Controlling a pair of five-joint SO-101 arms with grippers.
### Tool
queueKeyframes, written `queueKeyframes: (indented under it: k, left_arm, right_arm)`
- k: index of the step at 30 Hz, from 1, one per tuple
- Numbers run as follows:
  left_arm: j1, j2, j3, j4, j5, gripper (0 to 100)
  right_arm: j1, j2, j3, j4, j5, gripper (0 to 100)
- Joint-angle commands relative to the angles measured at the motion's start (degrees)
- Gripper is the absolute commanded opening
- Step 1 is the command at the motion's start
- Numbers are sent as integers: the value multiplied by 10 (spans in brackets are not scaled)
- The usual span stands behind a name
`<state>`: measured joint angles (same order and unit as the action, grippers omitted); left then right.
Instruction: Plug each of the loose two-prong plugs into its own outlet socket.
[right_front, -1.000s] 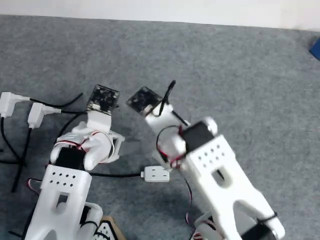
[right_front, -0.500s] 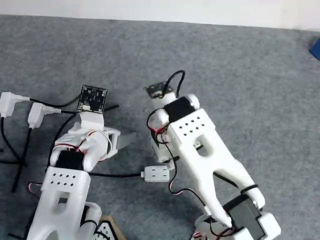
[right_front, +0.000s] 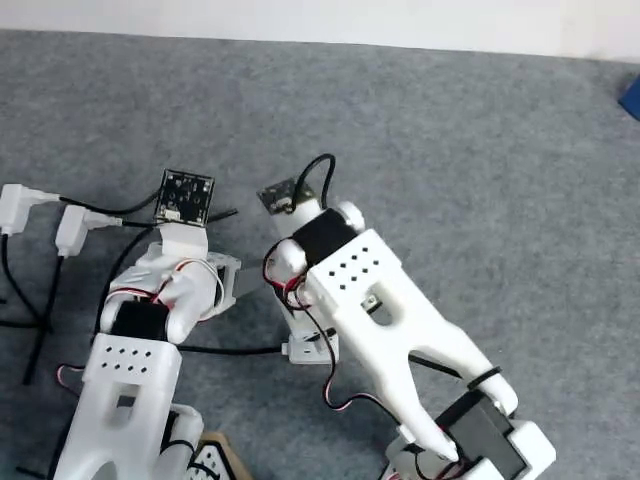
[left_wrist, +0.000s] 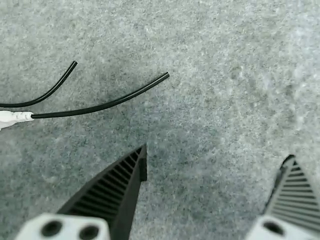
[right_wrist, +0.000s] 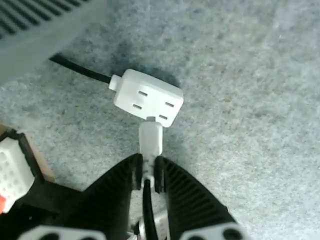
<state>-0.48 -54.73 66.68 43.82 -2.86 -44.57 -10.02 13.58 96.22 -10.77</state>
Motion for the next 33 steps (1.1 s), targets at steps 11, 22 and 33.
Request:
queueKeyframes:
  k: [11,22,33]
  left_arm:
    - [-1,-5,0,-12,5,396]
    - [-1,-5,0,-11,5,396]
    - [-1,-5,0,-11,4,396]
  right_arm:
    - [39,-9,65,-65,-1,9]
    - [44,-5,100,-109,-4,7]
    - [70,-5,177,-160,0,7]
